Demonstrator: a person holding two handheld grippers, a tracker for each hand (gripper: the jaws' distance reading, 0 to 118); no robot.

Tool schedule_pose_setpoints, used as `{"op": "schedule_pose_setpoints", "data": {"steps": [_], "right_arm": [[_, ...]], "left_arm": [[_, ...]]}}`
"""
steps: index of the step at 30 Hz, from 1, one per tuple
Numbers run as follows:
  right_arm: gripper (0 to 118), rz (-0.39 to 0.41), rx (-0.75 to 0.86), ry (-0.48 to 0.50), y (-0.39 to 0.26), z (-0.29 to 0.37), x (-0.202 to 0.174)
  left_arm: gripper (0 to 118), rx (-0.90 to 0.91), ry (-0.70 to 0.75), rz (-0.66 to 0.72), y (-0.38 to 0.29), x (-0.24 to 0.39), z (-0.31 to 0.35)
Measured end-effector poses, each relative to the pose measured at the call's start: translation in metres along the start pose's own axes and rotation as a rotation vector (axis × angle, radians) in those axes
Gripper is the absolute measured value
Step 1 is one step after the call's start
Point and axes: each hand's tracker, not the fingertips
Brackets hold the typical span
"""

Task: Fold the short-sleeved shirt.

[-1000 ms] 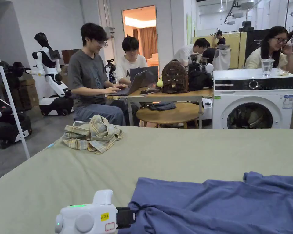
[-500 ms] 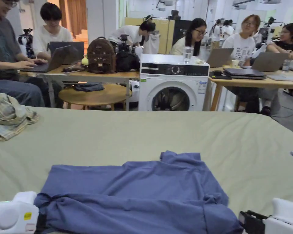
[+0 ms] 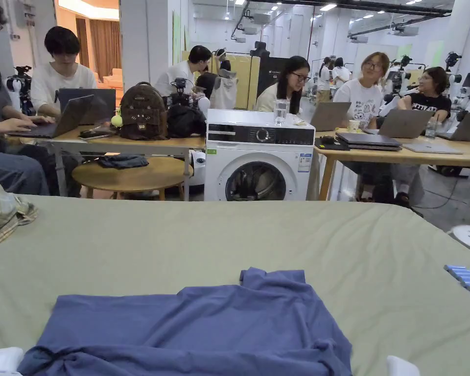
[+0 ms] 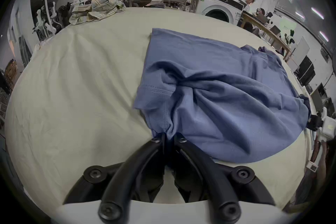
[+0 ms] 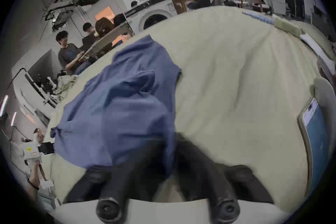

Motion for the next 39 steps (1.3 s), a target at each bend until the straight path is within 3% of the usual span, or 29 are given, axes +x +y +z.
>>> {"op": "schedule_pose_setpoints", "data": {"steps": [1, 5, 6, 12, 18, 22, 33, 37, 38, 39], "right_arm": [[1, 0.003, 0.003, -0.001, 0.001, 0.004, -0.001], [1, 0.165, 0.094, -0.103, 0.005, 0.031, -0.009], [1, 0.170, 0.096, -0.090, 0.007, 0.038, -0.007], [1, 0.190, 0.161, -0.091, 0.004, 0.081, 0.005], [0, 0.198, 0.148, -0.048, -0.014, 0.102, 0.009], [0, 0.193, 0.136, -0.060, -0.034, 0.112, 0.000], [0, 0.139, 0.144, -0.074, -0.065, 0.146, 0.028], [0, 0.178, 0.115, -0.089, -0.077, 0.133, 0.027], [1, 0.201, 0.091, -0.095, -0.078, 0.130, 0.027], [2, 0.204, 0.089, -0.094, -0.079, 0.128, 0.028]], "left_arm": [[3, -0.001, -0.014, -0.002, 0.003, -0.005, 0.002], [1, 0.154, -0.066, 0.008, -0.006, -0.010, 0.049], [0, 0.164, -0.103, 0.025, -0.007, -0.013, 0.062], [0, 0.206, -0.124, -0.016, -0.029, -0.015, 0.120], [0, 0.185, -0.110, -0.062, -0.073, -0.025, 0.134], [0, 0.150, -0.154, 0.013, -0.104, -0.034, 0.138], [0, 0.160, -0.170, 0.135, -0.139, -0.072, 0.143], [0, 0.114, -0.120, 0.117, -0.140, -0.065, 0.132], [1, 0.123, -0.092, 0.109, -0.141, -0.064, 0.131], [11, 0.137, -0.068, 0.093, -0.141, -0.063, 0.133]]}}
